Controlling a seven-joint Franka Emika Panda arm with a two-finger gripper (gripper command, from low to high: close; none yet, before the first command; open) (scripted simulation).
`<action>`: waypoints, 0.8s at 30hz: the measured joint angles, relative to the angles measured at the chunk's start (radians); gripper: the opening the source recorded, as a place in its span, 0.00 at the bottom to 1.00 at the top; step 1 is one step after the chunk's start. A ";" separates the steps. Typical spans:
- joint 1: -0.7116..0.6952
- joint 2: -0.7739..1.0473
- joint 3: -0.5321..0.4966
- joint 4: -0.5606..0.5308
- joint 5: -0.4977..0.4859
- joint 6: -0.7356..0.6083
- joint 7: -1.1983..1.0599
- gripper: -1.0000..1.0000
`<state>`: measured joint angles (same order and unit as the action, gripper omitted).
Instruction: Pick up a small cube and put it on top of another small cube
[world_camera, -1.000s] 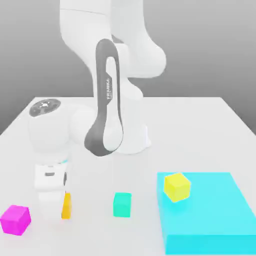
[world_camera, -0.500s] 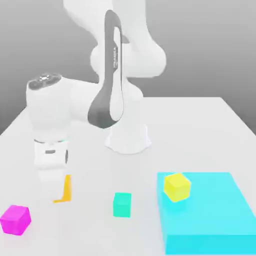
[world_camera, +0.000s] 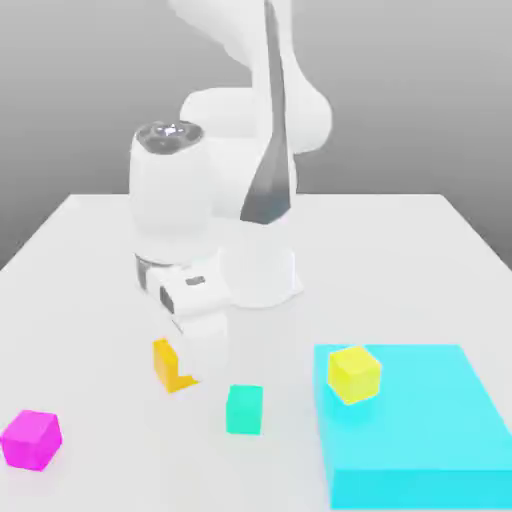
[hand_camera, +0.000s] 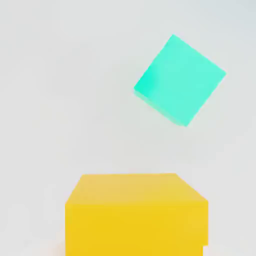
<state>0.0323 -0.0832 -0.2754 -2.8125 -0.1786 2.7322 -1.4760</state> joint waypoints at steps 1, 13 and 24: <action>0.007 -0.010 0.005 -0.005 0.001 -0.004 -0.013 0.00; 0.155 -0.072 0.033 -0.058 0.139 -0.024 -0.245 0.00; 0.235 0.133 0.024 -0.041 0.403 0.139 -0.436 0.00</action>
<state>0.2672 0.0497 -0.2513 -2.8531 0.2242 2.8712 -1.9120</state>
